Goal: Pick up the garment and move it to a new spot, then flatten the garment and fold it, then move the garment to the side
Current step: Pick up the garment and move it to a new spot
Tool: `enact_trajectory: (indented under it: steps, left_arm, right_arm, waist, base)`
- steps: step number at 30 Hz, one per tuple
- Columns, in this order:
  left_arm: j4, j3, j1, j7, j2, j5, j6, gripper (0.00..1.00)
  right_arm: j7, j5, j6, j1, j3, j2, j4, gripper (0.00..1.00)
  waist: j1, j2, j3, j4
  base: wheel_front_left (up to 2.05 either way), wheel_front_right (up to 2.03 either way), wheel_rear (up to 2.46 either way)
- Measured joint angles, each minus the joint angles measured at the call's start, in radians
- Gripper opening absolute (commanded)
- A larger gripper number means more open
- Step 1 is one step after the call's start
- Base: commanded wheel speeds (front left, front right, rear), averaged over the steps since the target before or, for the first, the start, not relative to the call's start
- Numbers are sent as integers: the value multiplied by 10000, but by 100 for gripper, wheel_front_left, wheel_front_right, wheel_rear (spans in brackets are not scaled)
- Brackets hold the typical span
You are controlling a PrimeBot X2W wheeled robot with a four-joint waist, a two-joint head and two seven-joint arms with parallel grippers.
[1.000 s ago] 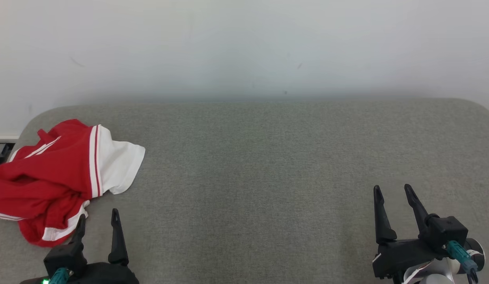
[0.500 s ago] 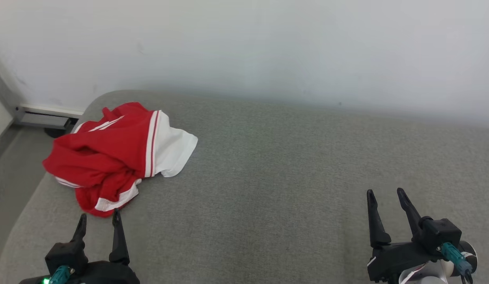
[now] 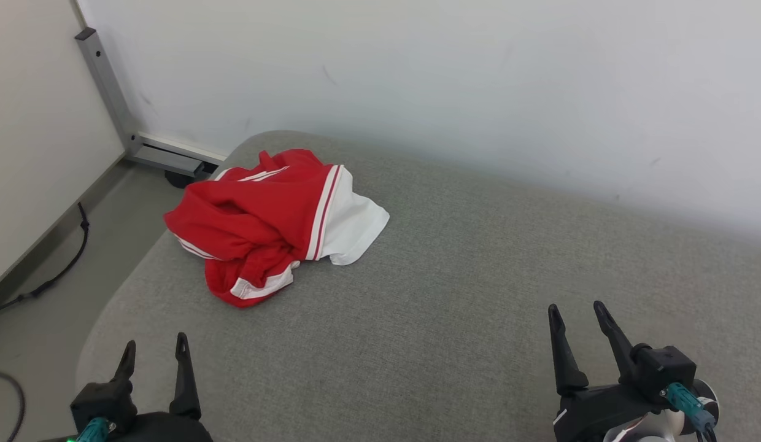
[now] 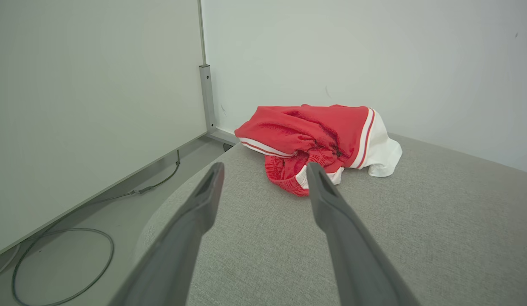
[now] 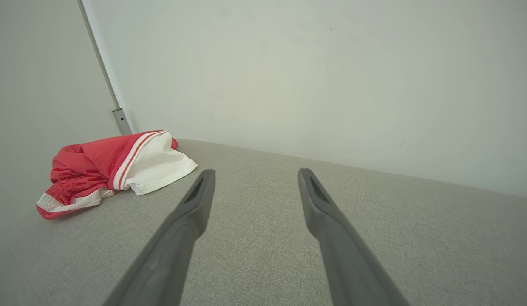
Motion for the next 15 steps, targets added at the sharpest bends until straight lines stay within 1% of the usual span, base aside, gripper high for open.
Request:
enact_trajectory:
  steps: [6,12,15]
  left_arm:
    - [-136,165,375,92,174,-19,0,100]
    - [-222,157,376,178,176,-59,-6,100]
    - [-270,203,374,222,161,-272,-81,100]
  right_arm:
    - [0,0,94,-11,186,96,105,100]
    - [0,0,125,-10,190,96,257,100]
    - [0,0,163,-12,251,102,259,100]
  waist:
    - [0,1,-130,332]
    - [0,0,-159,303]
    - [0,0,-145,238]
  base:
    - [0,0,0]
    - [0,0,0]
    - [0,0,0]
